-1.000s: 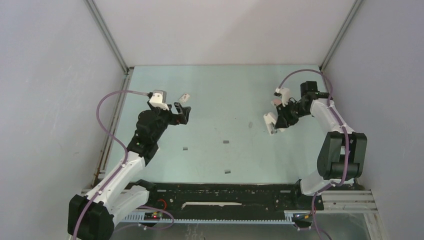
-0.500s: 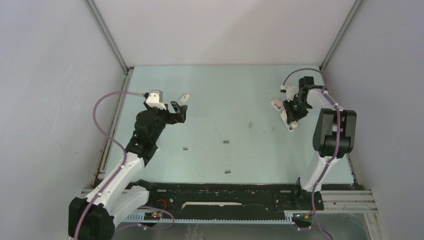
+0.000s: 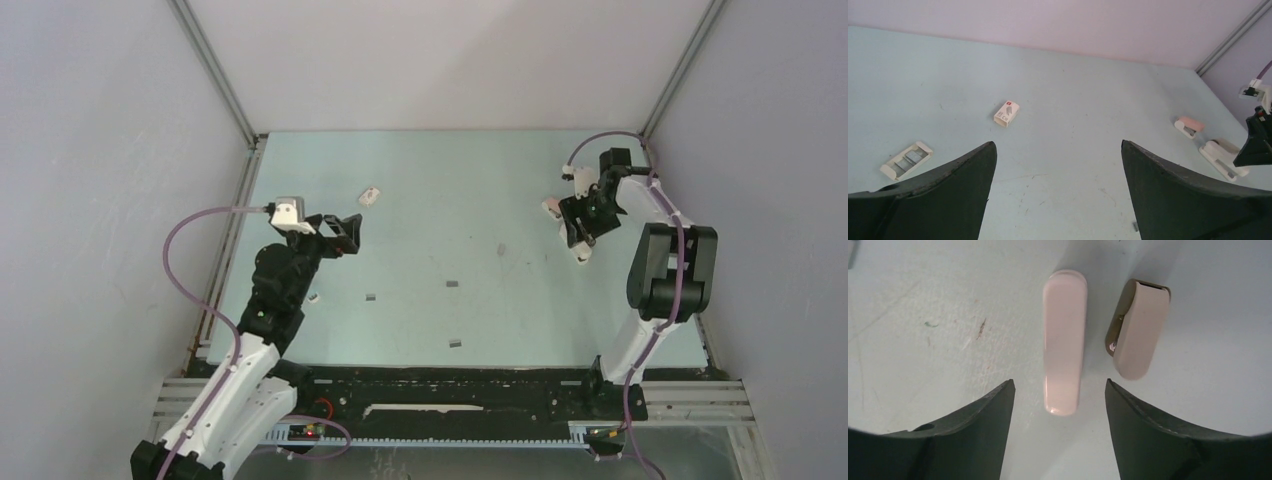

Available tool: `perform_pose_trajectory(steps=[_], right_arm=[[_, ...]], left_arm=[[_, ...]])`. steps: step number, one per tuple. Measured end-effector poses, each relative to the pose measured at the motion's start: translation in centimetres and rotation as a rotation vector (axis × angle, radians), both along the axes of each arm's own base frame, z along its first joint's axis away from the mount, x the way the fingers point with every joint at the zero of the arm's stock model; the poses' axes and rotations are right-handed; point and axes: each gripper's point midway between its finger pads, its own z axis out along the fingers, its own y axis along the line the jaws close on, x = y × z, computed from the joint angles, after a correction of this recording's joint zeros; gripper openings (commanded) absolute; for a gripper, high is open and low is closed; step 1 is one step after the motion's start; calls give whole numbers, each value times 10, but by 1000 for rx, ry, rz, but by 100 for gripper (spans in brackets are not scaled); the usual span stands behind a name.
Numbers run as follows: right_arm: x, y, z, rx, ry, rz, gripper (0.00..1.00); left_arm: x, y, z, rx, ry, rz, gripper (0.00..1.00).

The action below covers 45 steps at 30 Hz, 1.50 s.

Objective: Unload the staples from the stapler
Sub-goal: Place the stapler at the center of the board, then adjust the staple box at the center of the board.

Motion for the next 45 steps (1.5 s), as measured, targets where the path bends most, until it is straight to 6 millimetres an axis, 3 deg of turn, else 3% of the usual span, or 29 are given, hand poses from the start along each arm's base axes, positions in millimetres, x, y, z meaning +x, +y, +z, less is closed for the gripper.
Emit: perform_pose_trajectory(steps=[5, 10, 15, 22, 27, 32, 45], right_arm=[[2, 2, 41, 33, -113, 3, 77], [1, 15, 86, 132, -241, 34, 76], [-11, 60, 129, 401, -332, 151, 75], [-37, 116, 161, 696, -339, 334, 73], [-50, 139, 173, 804, -330, 411, 73], [-58, 153, 176, 845, -314, 459, 72], [-57, 160, 167, 879, -269, 464, 71]], left_arm=[[-6, 4, 12, -32, -33, 13, 100], [-2, 5, 3, -33, 6, 21, 100], [5, 5, -12, -26, 83, 34, 100], [12, 12, -5, -28, 103, 65, 100], [17, 23, -8, -26, 122, 107, 100], [25, 38, -24, -28, 192, 161, 100], [48, 93, -44, -118, 329, 321, 100]])
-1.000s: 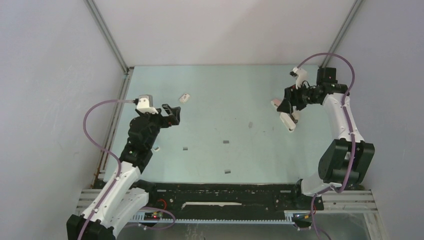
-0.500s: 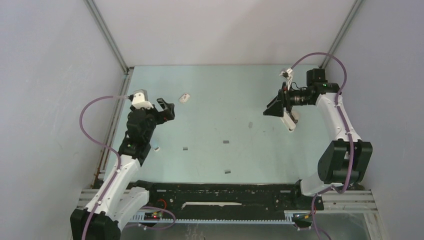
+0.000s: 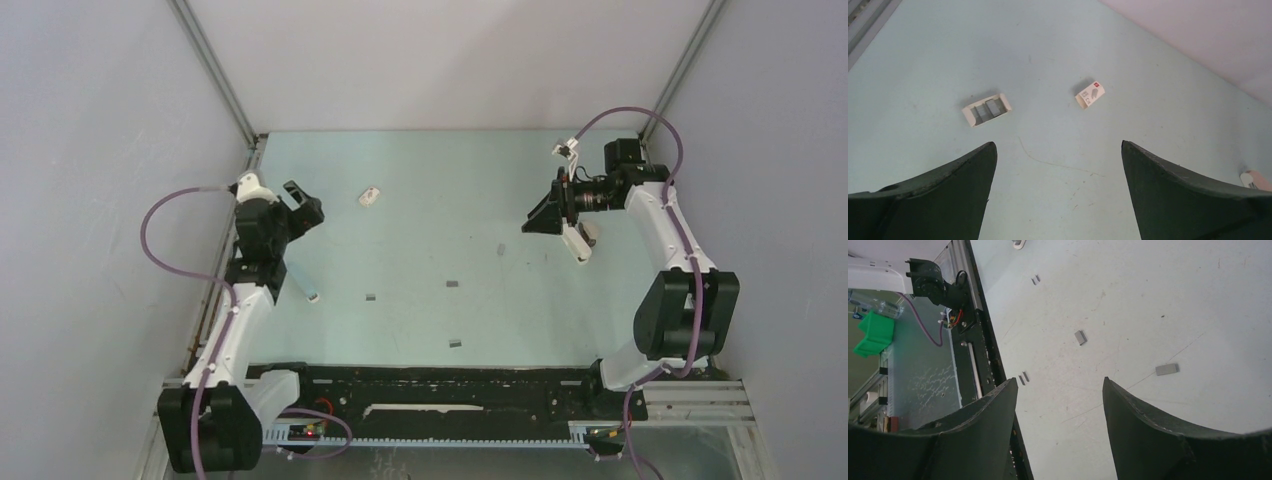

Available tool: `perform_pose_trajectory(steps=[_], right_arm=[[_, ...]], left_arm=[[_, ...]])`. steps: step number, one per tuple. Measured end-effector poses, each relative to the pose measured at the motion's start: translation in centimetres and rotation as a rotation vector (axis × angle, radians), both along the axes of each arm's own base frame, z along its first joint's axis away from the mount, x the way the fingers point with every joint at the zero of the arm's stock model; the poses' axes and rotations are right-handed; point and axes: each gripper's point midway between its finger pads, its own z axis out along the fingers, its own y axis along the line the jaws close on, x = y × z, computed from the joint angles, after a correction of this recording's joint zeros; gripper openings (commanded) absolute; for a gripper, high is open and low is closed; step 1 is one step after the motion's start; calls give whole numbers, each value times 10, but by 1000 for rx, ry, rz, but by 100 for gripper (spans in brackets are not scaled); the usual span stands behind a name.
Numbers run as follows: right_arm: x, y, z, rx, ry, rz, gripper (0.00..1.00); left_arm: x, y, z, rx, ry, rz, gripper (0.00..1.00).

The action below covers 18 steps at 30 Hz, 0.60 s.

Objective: Unload the staples from the stapler
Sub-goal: Adjust the staple box at the center of the board.

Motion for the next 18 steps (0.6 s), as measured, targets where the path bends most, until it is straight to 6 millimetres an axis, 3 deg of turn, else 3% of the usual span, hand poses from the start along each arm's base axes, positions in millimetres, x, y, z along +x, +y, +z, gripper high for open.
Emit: perform_pose_trajectory(steps=[9, 18], right_arm=[[2, 1, -5, 4, 20, 2, 71], [5, 0, -14, 5, 49, 3, 71]], left_arm=[[20, 39, -18, -105, 117, 95, 100], [38, 65, -43, -194, 251, 132, 100]])
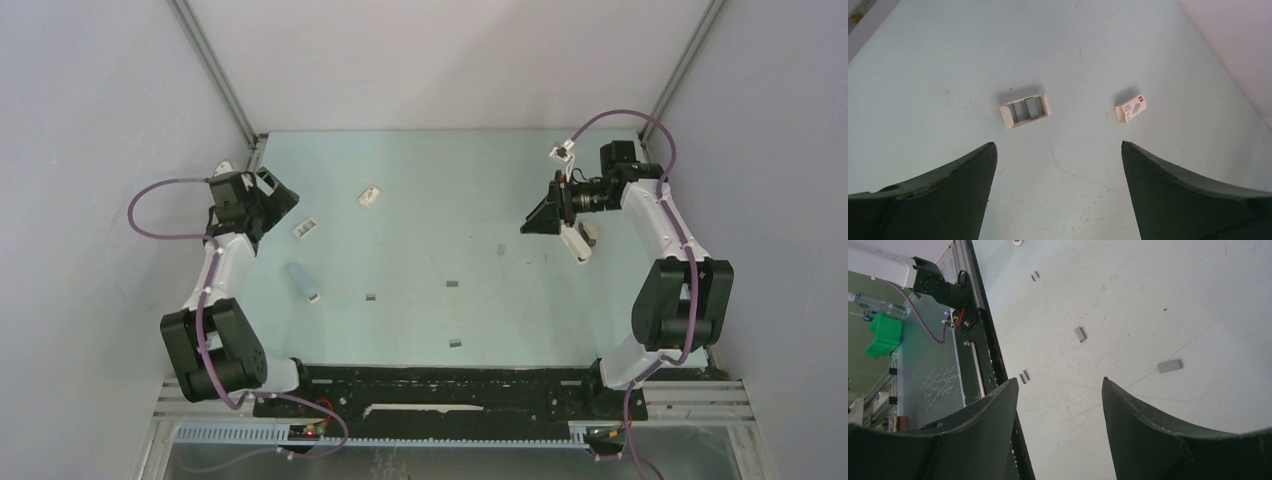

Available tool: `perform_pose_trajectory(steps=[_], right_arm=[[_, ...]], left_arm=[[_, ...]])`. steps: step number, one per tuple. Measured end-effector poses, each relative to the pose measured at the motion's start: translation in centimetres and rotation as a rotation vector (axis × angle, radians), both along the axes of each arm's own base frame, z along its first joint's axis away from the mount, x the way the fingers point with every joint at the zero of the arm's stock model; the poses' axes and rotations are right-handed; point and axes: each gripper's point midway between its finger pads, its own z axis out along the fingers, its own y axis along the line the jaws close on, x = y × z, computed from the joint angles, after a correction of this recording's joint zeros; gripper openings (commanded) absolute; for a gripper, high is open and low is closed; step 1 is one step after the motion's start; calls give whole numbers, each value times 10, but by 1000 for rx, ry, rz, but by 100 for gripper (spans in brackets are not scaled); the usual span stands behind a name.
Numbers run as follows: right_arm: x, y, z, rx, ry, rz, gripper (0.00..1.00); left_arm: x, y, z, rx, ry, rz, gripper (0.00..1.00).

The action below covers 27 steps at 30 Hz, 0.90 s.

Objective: Unload the staples from the stapler
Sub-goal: Adjust the staple box at the center of the board.

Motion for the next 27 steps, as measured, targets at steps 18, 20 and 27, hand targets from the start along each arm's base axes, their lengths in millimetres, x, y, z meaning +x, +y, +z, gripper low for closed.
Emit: perform_pose_trajectory(steps=[18, 20, 27], right_arm=[[10, 4, -15, 1, 70, 26, 68], [12, 5, -15, 1, 71, 29, 68], [12, 8, -17, -3, 86, 39, 68]], left_arm=[[32, 41, -40, 110, 296, 18, 76], [37, 41, -48, 107, 323, -7, 71], [38, 35, -82, 73, 438, -84, 54]])
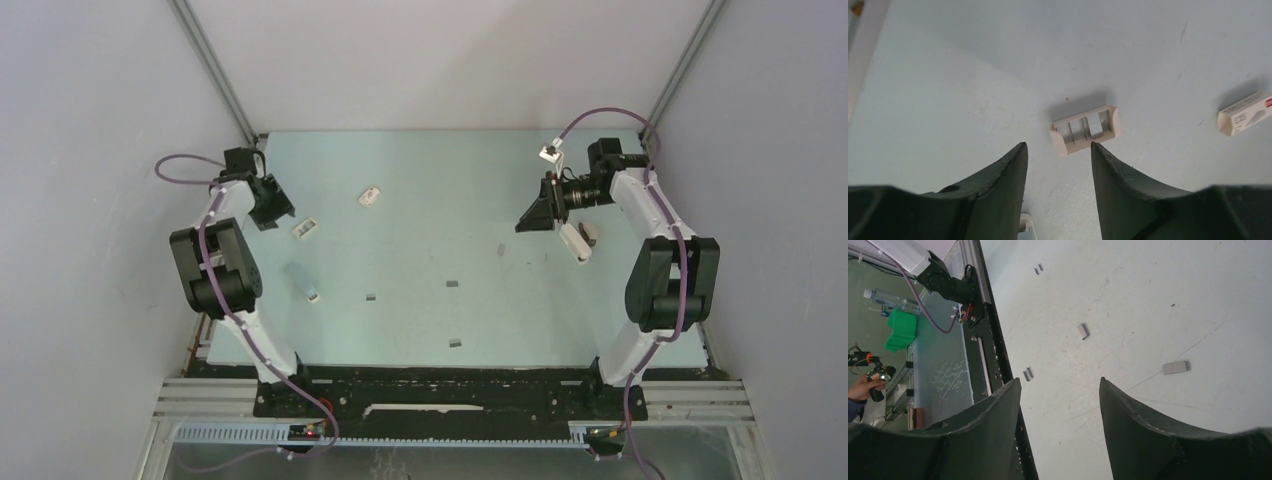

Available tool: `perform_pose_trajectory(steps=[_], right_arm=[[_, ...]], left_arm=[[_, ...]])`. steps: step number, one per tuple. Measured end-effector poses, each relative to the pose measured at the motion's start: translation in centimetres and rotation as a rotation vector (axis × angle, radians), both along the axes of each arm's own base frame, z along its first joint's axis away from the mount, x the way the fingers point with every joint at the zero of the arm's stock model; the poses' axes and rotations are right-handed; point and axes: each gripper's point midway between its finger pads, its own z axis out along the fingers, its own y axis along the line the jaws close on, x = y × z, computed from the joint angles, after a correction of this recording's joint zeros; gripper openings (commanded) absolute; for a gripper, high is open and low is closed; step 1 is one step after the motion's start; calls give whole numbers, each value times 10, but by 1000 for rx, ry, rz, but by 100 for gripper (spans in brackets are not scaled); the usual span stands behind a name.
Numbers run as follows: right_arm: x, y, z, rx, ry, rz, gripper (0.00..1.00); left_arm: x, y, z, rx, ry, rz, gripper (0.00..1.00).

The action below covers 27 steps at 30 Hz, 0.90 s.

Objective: Unload the staples from the stapler
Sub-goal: Adjust the staple box at the center of the board.

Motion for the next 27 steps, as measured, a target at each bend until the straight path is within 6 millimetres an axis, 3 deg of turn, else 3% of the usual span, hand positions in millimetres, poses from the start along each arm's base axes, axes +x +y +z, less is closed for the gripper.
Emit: perform_pose_trajectory(steps=[5, 13, 22, 27], right_arm=[[-2, 2, -3, -10, 11, 8, 67], [-5, 13, -1, -17, 4, 43, 67], [-7, 15, -2, -18, 5, 49, 67], [-6, 15, -4, -19, 11, 51, 67]], left_arm=[[-9, -6, -20, -37, 72, -13, 53], [-9, -13, -27, -64, 87, -79, 49], [13, -10, -19, 25, 118, -287, 45], [16, -19, -22, 83, 173, -401, 37]])
